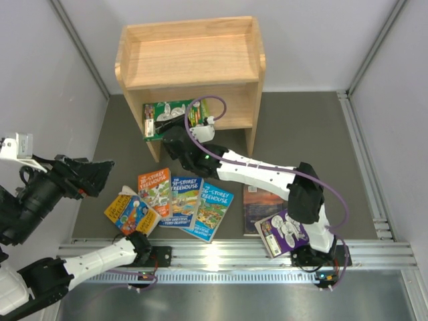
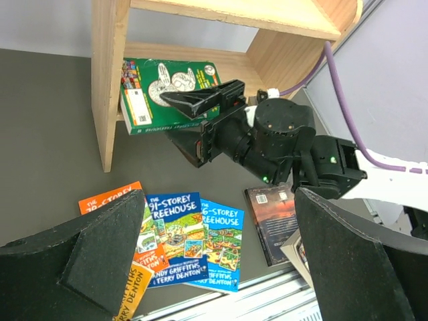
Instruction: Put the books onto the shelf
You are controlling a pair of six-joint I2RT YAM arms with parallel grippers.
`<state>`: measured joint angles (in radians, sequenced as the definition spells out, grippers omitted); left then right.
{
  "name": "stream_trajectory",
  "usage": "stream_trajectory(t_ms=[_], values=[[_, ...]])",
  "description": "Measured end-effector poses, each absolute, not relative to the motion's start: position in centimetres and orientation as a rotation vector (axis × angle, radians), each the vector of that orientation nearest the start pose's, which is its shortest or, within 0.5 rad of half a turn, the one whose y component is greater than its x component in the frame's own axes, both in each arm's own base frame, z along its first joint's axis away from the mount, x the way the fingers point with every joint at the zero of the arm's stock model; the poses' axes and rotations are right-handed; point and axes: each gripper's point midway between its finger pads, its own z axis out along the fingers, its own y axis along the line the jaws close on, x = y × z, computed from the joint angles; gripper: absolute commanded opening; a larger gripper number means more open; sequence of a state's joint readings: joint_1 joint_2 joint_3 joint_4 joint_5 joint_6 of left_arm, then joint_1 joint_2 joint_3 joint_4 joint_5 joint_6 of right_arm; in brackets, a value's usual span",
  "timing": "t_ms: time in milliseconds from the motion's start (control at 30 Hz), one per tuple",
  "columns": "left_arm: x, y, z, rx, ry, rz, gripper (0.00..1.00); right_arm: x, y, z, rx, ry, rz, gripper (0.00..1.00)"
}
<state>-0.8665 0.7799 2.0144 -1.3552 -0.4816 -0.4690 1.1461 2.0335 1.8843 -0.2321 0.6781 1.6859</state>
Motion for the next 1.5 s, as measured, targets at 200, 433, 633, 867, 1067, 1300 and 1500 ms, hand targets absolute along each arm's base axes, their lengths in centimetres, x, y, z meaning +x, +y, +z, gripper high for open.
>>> stream_trajectory(t_ms=[200, 433, 633, 867, 1067, 1300, 1500], values=[[10.9, -2.8, 47.9, -0.02, 1.731, -0.58, 0.99, 32.9, 51.7, 28.7, 0.993, 1.818, 1.211, 0.43], [11.1, -2.6, 47.9, -0.028, 1.729, -0.569, 0.99, 34.1, 51.7, 28.9, 0.989, 1.815, 1.217, 0.4], [11.3, -2.3, 47.9, -0.038, 1.726, -0.556, 0.99, 34.5, 51.7, 28.4, 0.971, 1.83, 1.22, 0.43], [11.6, -2.4, 47.4, -0.037, 1.74, -0.536, 0.99, 33.1, 50.3, 27.2, 0.893, 1.861, 1.22, 0.47], [11.9, -3.0, 46.4, -0.02, 1.77, -0.516, 0.99, 33.0, 50.4, 27.4, 0.846, 1.871, 1.22, 0.45], [12.0, -3.0, 46.3, -0.021, 1.774, -0.508, 0.99, 34.4, 51.7, 27.5, 0.845, 1.858, 1.242, 0.43], [12.2, -2.7, 46.4, -0.028, 1.768, -0.491, 0.99, 36.2, 53.4, 26.8, 0.861, 1.847, 1.279, 0.4]])
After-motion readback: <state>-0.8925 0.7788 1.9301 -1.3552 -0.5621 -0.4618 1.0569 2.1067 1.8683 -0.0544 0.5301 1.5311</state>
